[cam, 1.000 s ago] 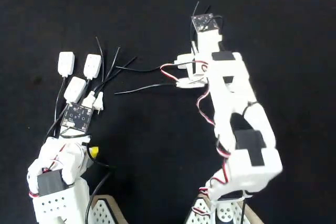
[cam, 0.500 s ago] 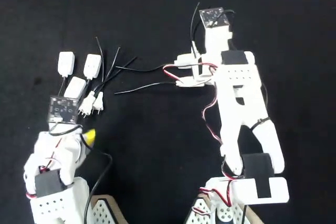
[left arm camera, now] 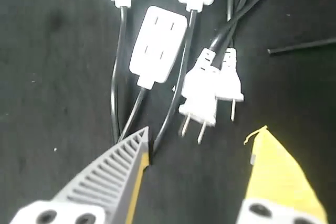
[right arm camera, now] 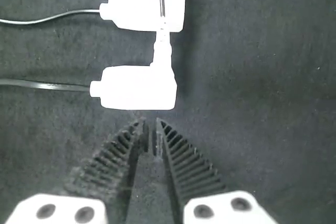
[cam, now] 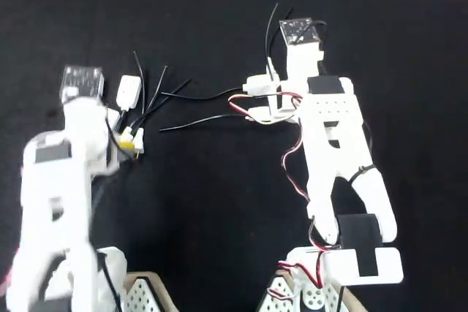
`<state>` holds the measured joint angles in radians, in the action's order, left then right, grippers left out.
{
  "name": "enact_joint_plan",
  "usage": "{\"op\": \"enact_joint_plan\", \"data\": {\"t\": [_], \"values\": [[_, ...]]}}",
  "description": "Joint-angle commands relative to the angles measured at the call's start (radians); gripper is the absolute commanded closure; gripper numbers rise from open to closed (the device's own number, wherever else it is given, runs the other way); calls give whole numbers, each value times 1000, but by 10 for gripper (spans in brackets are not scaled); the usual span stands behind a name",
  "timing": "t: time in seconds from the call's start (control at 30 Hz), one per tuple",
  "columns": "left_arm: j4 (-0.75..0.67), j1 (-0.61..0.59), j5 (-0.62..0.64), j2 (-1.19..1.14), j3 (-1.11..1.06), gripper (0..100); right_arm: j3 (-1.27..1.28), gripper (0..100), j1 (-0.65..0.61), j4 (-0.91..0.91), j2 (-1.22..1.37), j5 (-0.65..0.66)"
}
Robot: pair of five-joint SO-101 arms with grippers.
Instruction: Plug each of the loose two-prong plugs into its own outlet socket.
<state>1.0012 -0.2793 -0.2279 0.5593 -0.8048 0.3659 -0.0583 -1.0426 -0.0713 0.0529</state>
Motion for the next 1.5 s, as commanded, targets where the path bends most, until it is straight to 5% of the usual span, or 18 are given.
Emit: {"op": "enact_joint_plan", "data": {"t": [0.0,0.33,0.63,0.87,1.17,1.47], "values": [[-18,24,9,-295,280,696,-1,986,6,21,-50,-6],[-15,62,9,-868,891,696,-1,986,6,23,-44,-5],[-15,70,8,-1191,1201,697,10,986,6,52,-42,-2],[109,102,3,-1287,1362,702,13,986,6,64,-42,0],[209,105,2,-1347,1446,906,19,986,6,64,-42,0],[256,101,2,-1343,1466,920,22,986,6,64,-42,0]]}}
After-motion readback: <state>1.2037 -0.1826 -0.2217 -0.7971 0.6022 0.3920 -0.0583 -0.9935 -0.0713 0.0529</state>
